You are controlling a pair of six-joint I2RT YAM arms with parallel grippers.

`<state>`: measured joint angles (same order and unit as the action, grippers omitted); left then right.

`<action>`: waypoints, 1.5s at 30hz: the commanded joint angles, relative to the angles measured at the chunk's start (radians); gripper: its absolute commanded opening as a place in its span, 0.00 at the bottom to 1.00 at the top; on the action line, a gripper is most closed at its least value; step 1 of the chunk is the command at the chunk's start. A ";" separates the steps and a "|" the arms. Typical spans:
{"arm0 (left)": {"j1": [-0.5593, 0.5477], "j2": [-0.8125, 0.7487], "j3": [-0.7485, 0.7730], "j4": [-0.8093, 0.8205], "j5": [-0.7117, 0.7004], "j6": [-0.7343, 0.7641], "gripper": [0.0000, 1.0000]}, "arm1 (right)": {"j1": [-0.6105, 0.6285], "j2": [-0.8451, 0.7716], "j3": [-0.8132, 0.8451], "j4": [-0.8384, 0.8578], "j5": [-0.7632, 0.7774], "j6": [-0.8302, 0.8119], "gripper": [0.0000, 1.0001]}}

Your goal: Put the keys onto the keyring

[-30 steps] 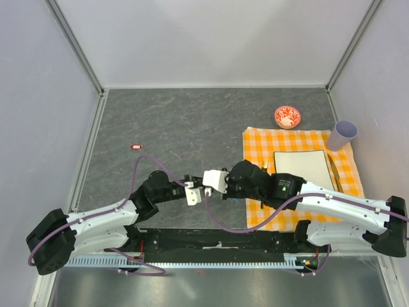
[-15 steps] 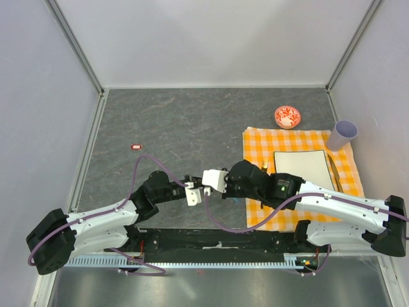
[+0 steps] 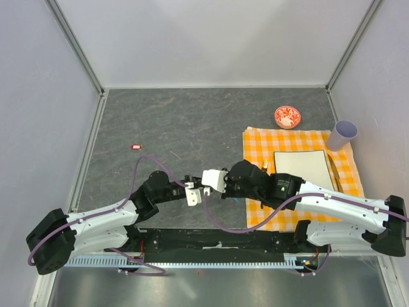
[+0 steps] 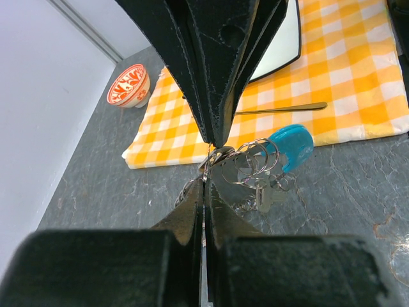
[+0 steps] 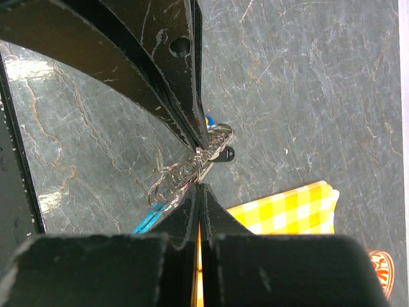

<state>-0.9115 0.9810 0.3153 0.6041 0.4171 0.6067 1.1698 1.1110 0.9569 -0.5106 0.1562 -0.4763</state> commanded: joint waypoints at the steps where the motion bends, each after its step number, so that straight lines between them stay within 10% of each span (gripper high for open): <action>1: -0.009 -0.005 0.031 0.022 -0.003 0.042 0.02 | 0.004 -0.013 0.034 0.047 0.019 -0.008 0.00; 45: -0.010 -0.010 0.039 0.014 -0.034 0.030 0.02 | 0.005 0.003 0.025 0.046 -0.007 -0.001 0.00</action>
<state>-0.9169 0.9810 0.3187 0.5987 0.3943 0.6067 1.1698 1.1099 0.9565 -0.4801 0.1562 -0.4763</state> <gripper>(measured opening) 0.025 0.006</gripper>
